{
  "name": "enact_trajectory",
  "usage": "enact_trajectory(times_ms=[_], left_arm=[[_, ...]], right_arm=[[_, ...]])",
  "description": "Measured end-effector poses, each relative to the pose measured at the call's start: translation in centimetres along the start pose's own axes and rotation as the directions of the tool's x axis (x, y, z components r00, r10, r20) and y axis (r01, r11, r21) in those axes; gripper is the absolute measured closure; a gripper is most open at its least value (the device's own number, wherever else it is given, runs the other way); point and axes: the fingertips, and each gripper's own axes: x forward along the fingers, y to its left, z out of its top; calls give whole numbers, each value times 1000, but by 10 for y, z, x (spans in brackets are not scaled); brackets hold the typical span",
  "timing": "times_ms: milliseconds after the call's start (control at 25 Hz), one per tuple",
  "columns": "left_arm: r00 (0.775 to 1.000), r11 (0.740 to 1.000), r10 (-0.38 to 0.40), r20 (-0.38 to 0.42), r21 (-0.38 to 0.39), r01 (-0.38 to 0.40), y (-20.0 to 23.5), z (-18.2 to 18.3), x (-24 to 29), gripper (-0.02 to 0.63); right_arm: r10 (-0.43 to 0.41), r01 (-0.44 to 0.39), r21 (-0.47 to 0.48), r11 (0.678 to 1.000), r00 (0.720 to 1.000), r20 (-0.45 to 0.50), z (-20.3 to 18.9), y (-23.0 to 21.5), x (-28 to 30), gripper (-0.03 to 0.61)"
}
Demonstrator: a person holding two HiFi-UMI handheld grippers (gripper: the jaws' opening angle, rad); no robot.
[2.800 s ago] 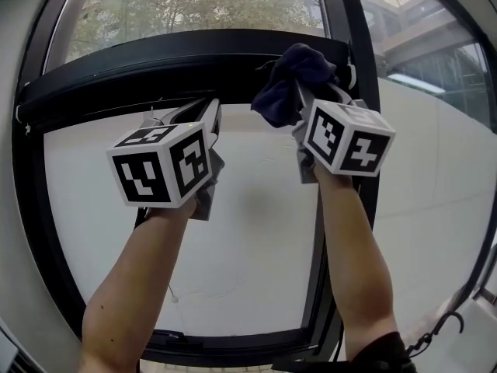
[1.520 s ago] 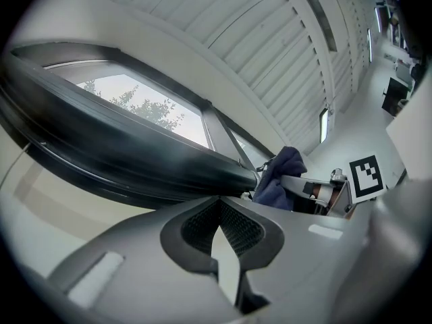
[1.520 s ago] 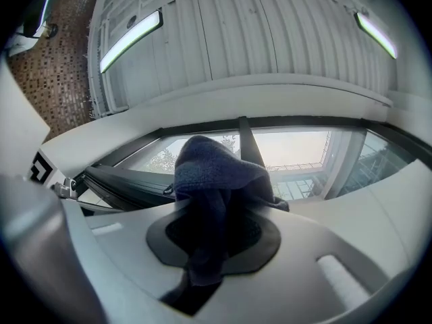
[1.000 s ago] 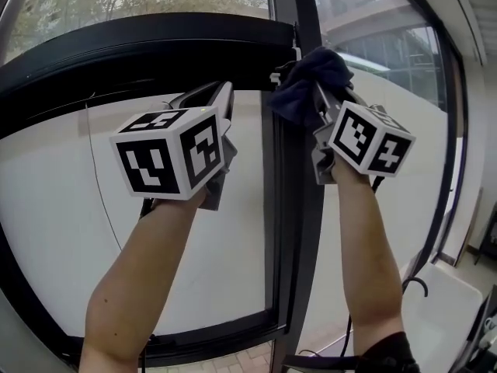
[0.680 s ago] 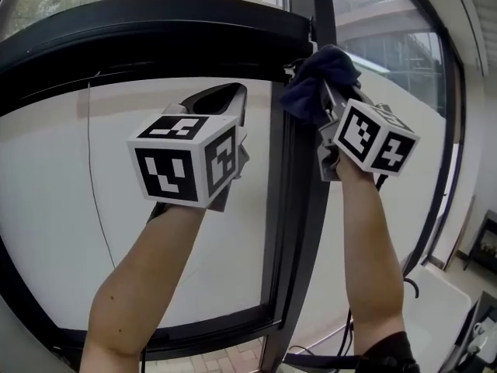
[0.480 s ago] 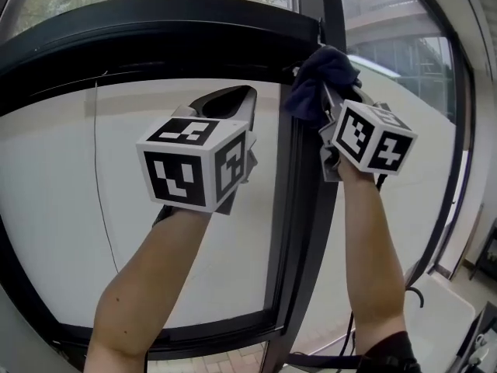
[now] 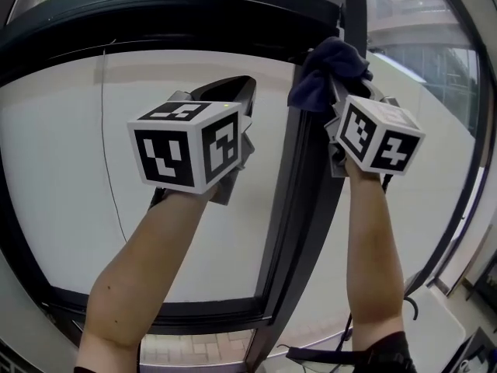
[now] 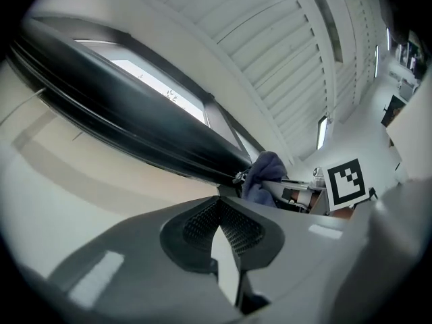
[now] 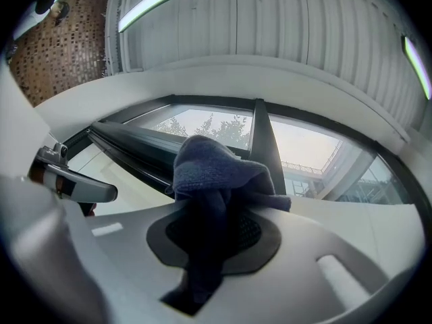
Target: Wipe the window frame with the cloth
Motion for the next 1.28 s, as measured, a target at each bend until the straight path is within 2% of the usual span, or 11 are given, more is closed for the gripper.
enact_trajectory(times_ms=[480,840,1120,1280], left_arm=[[996,998,64,-54,26,-63,-6,-35,-19,620],[995,997,61,-81,45,-57,-21,-64,-34,620],[992,999,44,-116,16,-42,-30,-97,-42,620],[987,997,57,-150,55,-49,-29,-116,-47,620]], right_arm=[[57,-56,30,998,998,-38,-31,17,-20,520],[69,-67,33,997,995,-70,-57,30,-42,520],[81,-77,48,996,994,-79,-82,39,-60,520],[106,-98,82,992,989,-101,-100,47,-74,520]])
